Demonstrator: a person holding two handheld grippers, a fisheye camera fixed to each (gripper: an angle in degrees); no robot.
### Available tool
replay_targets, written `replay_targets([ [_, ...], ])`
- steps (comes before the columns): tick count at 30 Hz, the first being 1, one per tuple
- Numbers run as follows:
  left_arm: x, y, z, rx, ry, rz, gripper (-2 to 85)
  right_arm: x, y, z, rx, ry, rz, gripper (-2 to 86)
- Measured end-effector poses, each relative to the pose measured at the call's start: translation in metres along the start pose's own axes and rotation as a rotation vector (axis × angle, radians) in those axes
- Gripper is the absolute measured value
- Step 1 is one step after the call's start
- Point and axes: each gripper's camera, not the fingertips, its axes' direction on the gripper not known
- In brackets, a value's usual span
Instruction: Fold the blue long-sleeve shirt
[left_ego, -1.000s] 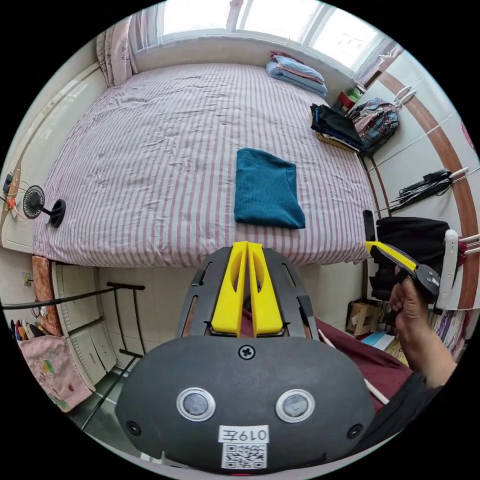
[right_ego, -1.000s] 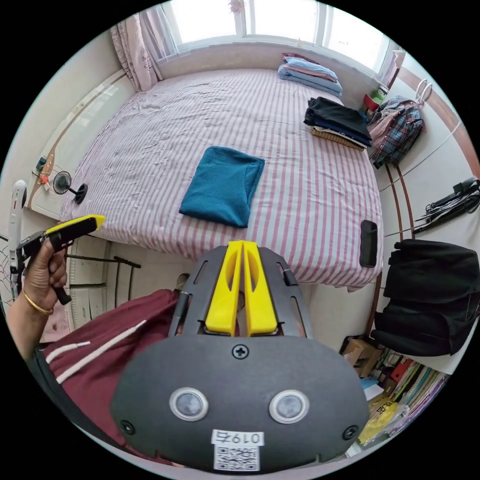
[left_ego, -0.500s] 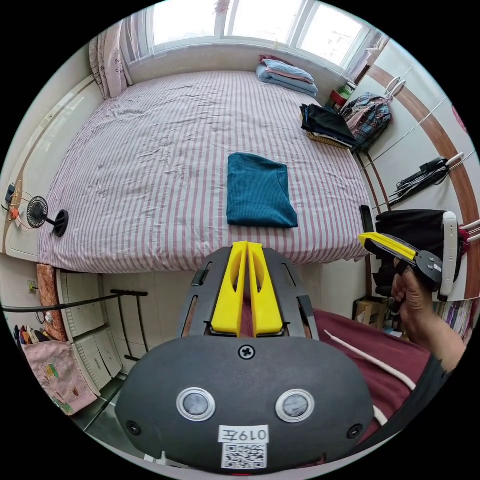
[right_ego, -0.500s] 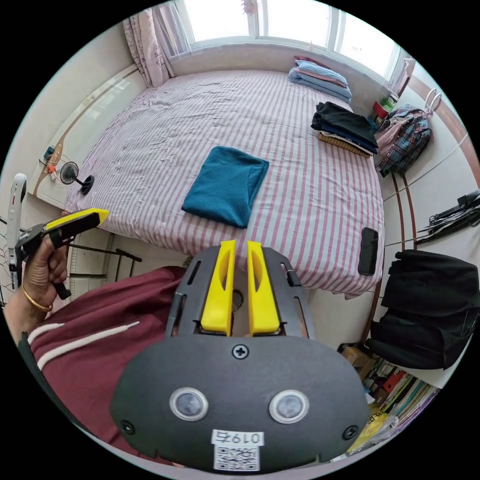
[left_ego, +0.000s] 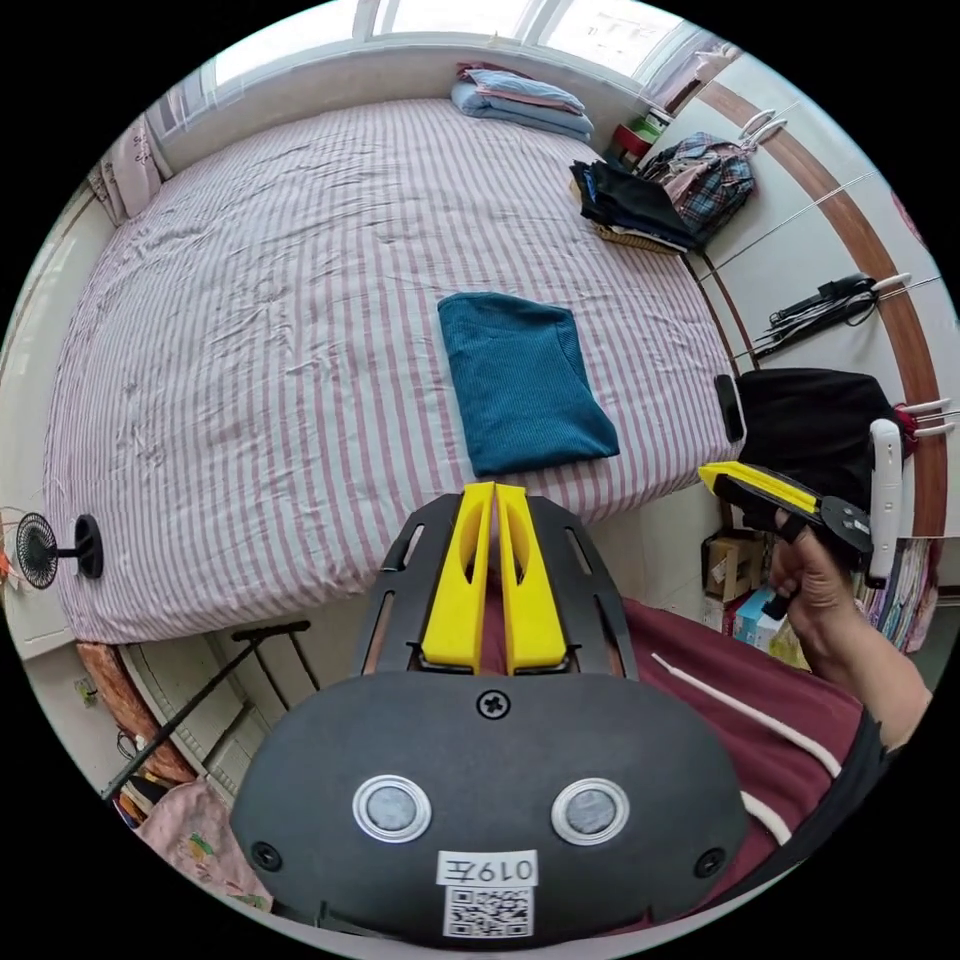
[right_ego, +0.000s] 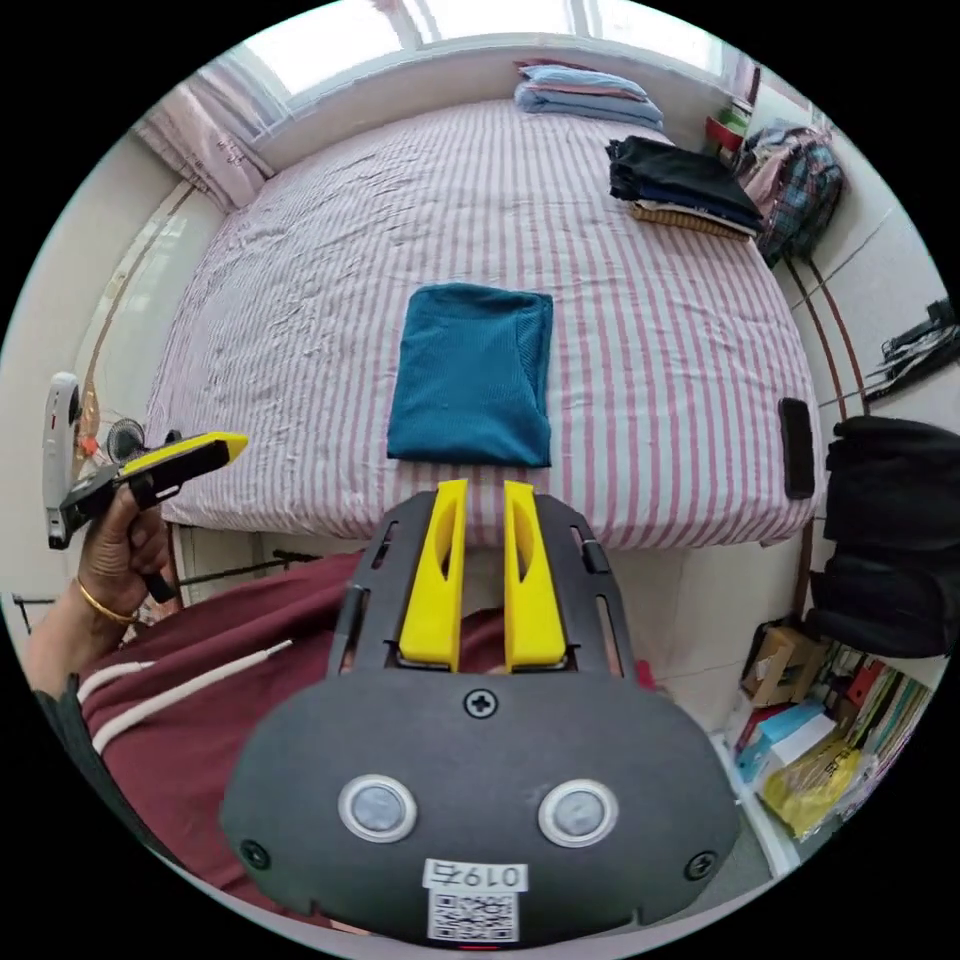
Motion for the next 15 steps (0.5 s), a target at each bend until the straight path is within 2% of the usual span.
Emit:
replay_targets([
  [4, -0.060, -0.069, -0.003, -0.022, 0.088, 0.036, 1.0, 0.003, 0.014, 0.048, -0.018, -0.279, 0.281, 8.3],
  [8, -0.131, -0.168, 0.013, -0.059, 0.282, 0.068, 1.9, 0.003, 0.056, 0.111, 0.076, -0.540, 0.582, 7.7],
  [11, -0.168, -0.240, 0.033, -0.089, 0.349, 0.104, 3.8, -0.018, 0.079, 0.156, 0.111, -0.591, 0.671, 7.7],
  [15, -0.222, -0.322, 0.078, -0.190, 0.579, 0.035, 7.6, -0.044, 0.106, 0.219, 0.123, -0.707, 0.780, 9.3],
])
